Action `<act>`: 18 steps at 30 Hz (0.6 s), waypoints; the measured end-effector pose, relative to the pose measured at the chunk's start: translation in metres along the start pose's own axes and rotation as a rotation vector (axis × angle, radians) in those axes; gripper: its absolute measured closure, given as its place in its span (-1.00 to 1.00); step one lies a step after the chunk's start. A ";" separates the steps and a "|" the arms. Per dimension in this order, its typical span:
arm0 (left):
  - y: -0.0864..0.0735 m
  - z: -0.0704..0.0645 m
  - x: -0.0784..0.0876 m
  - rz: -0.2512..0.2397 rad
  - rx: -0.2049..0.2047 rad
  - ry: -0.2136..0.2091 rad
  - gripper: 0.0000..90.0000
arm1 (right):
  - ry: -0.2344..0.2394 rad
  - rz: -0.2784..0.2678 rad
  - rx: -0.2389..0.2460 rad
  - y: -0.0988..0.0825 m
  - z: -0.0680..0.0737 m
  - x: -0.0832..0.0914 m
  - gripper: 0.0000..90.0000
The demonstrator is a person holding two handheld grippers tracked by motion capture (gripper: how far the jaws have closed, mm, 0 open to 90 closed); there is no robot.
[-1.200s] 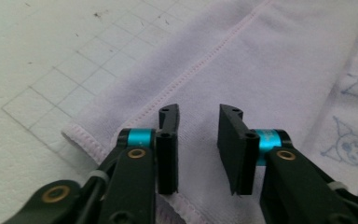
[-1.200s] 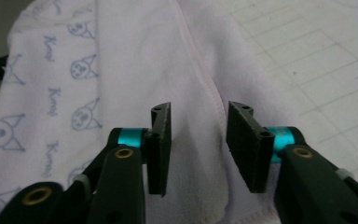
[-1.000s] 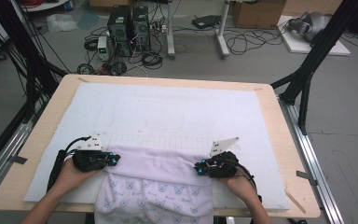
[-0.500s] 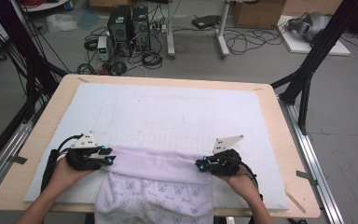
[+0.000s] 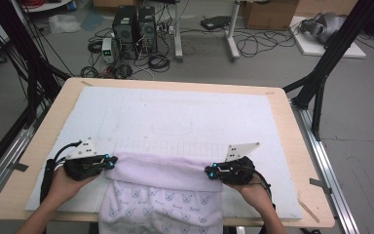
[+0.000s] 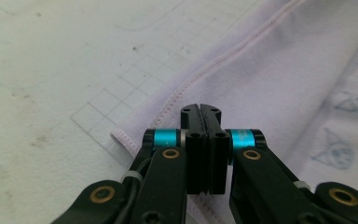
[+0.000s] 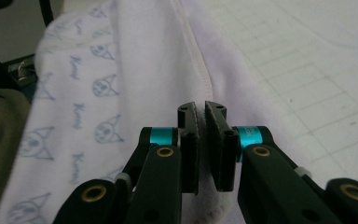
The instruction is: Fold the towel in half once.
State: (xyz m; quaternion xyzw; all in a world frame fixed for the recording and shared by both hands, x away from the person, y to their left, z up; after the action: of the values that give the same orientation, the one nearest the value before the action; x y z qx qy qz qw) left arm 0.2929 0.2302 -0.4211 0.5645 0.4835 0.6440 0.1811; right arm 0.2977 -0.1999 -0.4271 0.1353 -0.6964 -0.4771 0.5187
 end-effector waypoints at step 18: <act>-0.014 -0.021 0.009 -0.026 -0.007 -0.020 0.32 | -0.037 -0.041 -0.019 -0.007 0.007 0.026 0.38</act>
State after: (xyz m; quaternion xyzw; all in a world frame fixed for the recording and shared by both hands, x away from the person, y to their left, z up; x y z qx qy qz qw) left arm 0.2673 0.2354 -0.4251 0.5638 0.4867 0.6378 0.1961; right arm 0.2784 -0.2173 -0.4174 0.1357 -0.6983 -0.4965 0.4974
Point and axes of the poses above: each handheld gripper's, and its own axes: x roughly backward along the jaws, y roughly out of its top, z roughly to its left, the point moved 3 cm from there along -x, roughly forward along the jaws, and after that the axes turned 13 degrees about -y, right-handed, at the moved point
